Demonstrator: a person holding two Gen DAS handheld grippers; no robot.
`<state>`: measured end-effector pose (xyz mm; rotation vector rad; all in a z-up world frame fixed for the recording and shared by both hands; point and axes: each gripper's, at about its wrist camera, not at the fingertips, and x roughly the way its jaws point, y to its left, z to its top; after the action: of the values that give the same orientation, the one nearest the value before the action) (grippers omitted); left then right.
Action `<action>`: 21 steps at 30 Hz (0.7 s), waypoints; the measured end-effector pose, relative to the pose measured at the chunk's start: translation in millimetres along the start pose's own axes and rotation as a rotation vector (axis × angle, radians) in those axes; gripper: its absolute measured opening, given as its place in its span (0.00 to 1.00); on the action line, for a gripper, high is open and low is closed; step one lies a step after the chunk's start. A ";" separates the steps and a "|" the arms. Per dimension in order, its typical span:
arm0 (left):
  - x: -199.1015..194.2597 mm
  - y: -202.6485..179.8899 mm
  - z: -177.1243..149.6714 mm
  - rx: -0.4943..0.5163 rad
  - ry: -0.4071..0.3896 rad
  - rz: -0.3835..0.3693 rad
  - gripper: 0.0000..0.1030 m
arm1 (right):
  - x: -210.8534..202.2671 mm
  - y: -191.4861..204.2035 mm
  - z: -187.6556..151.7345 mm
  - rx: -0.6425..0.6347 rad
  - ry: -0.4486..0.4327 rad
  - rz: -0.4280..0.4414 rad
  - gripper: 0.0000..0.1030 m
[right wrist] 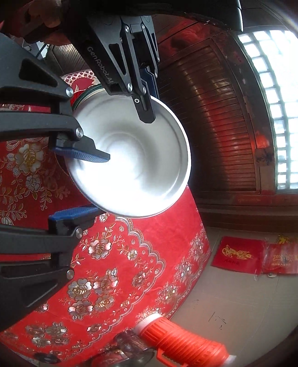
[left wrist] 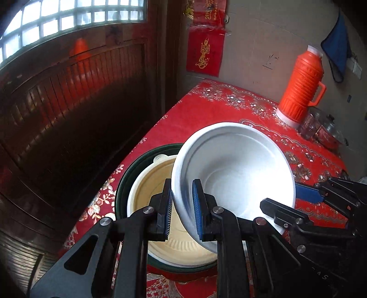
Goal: Organize plates and bowls
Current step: 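Lift the white bowl with both tools and carry it to the green basin, then lower the white bowl into the tan bowl and open both tools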
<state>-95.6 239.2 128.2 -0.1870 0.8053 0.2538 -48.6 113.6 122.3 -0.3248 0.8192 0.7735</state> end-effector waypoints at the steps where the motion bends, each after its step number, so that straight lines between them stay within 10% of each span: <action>1: 1.8 3.6 -1.6 -0.004 0.006 0.003 0.16 | 3.4 3.0 0.4 -0.006 0.008 0.006 0.37; 21: 24.1 16.4 -16.3 0.002 0.036 0.070 0.16 | 37.9 19.5 2.6 -0.028 0.083 0.021 0.37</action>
<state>-95.6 254.3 98.3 -0.1620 0.8488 0.3163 -44.8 146.9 95.9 -0.3757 0.8913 0.7960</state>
